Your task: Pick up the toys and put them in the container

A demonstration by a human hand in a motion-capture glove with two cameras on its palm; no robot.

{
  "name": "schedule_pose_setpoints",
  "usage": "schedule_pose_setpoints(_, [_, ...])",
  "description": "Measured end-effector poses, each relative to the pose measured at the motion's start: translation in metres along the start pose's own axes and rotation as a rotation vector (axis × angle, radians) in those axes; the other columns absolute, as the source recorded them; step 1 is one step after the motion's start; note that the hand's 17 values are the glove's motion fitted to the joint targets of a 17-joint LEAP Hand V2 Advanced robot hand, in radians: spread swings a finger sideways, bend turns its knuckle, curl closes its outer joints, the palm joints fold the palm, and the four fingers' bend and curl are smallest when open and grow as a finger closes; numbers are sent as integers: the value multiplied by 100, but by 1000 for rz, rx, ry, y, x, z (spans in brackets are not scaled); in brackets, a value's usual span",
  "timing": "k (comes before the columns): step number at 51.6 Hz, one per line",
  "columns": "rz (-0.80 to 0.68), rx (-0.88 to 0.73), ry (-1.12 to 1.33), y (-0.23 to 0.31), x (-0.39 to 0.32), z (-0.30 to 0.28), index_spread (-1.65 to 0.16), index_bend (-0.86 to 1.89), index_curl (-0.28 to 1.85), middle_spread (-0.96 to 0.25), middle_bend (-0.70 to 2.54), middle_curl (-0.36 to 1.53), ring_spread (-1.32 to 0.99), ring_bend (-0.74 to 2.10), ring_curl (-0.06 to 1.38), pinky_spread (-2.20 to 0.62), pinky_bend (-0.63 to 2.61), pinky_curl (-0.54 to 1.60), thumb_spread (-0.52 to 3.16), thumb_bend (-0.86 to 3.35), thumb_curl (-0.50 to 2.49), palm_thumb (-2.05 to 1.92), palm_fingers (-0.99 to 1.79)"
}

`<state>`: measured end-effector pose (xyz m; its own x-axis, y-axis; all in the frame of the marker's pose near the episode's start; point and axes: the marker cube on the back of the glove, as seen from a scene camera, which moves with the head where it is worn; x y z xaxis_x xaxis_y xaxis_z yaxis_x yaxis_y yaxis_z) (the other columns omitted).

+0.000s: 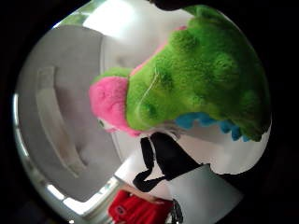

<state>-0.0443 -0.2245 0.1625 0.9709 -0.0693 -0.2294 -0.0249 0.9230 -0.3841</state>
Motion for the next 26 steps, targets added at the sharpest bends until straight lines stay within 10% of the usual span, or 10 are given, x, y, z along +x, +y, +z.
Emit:
schedule_pose_setpoints(14, [34, 17, 37, -12, 10, 11, -46, 42, 36, -7, 9, 15, 2, 14, 21, 7, 138, 34, 111, -2, 36, 8, -8])
schedule_pose_setpoints(26, [74, 94, 36, 0, 21, 7, -45, 59, 44, -27, 29, 23, -17, 54, 28, -17, 112, 25, 130, 12, 37, 27, 71])
